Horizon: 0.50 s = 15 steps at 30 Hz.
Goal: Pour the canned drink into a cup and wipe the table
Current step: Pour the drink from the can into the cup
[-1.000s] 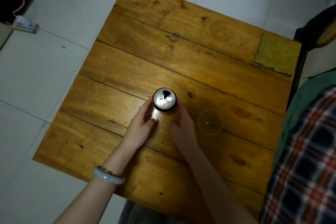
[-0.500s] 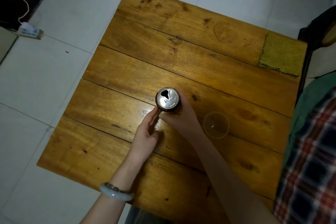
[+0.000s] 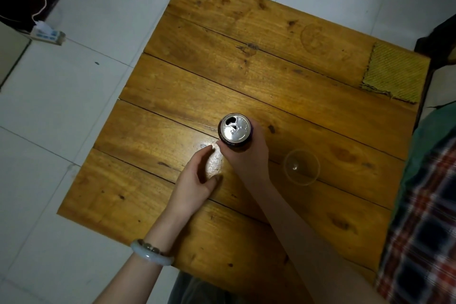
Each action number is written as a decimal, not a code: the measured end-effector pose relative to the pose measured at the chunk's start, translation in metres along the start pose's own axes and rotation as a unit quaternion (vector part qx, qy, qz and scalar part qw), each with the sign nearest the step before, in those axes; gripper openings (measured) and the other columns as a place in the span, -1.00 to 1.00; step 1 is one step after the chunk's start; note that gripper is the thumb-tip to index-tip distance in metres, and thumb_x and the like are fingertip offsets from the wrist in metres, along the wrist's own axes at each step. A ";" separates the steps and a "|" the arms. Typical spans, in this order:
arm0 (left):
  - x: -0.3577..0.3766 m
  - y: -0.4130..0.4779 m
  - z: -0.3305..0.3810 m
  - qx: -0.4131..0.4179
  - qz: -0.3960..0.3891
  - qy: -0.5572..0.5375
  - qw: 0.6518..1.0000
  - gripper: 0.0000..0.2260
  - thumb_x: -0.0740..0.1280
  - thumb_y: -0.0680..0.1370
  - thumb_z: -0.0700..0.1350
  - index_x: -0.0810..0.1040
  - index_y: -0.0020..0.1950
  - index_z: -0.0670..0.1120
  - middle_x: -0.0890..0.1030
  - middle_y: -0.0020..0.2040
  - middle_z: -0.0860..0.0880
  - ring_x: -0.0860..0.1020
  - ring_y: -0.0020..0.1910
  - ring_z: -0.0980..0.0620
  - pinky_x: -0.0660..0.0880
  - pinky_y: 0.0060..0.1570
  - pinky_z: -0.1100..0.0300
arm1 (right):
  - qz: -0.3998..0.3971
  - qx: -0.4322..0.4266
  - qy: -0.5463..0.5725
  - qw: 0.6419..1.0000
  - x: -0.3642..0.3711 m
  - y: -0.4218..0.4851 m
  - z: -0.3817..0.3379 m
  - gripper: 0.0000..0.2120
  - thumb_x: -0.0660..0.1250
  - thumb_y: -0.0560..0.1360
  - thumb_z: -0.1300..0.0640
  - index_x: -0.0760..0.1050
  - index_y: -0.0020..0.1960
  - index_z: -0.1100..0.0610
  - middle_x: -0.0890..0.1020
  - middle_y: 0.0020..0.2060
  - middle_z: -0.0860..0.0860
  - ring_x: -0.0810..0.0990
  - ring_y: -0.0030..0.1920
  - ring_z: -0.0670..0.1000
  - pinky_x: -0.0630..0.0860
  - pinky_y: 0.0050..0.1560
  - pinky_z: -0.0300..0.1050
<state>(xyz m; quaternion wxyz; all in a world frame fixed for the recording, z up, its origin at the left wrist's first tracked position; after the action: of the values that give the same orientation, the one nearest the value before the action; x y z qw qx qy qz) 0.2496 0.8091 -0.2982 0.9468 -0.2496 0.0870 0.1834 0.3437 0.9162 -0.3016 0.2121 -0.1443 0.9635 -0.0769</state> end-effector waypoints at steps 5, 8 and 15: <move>-0.010 -0.007 0.006 0.024 0.006 0.068 0.997 -0.41 0.49 0.40 -0.17 0.34 0.36 0.02 0.40 0.23 0.33 0.28 0.22 0.55 0.22 0.22 0.54 | -0.004 -0.034 0.005 0.999 -0.014 -0.001 -0.033 -0.43 0.58 0.21 0.06 0.46 0.16 0.04 0.57 0.00 -0.20 0.51 0.03 -0.24 0.39 0.06 -0.42; -0.013 -0.011 0.015 0.033 0.008 0.091 0.995 -0.40 0.50 0.39 -0.08 0.35 0.37 0.05 0.44 0.27 0.22 0.33 0.26 0.44 0.27 0.27 0.42 | 0.015 -0.056 0.025 0.998 -0.037 -0.008 -0.058 -0.44 0.60 0.21 0.06 0.45 0.14 0.00 0.57 -0.01 -0.22 0.52 0.04 -0.27 0.40 0.04 -0.45; 0.010 -0.015 0.044 0.076 -0.025 0.116 0.990 -0.42 0.46 0.39 0.02 0.34 0.36 0.13 0.44 0.31 0.14 0.36 0.32 0.22 0.35 0.32 0.14 | 0.032 -0.097 0.067 0.993 -0.134 -0.029 -0.086 -0.41 0.59 0.19 0.06 0.40 0.13 -0.08 0.54 -0.01 -0.29 0.54 0.06 -0.22 0.52 0.03 -0.25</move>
<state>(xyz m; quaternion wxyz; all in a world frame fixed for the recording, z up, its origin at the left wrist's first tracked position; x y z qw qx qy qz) 0.2678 0.8218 -0.2560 0.9508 -0.1985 0.2039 0.1222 0.4302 0.9377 -0.1661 0.1341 -0.1276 0.9826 0.0138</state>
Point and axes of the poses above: each hand's wrist, its own y-axis towards the middle knuckle, its own x-axis out of the palm, z = x × y, the point moved 1 cm from there along y, towards the middle knuckle
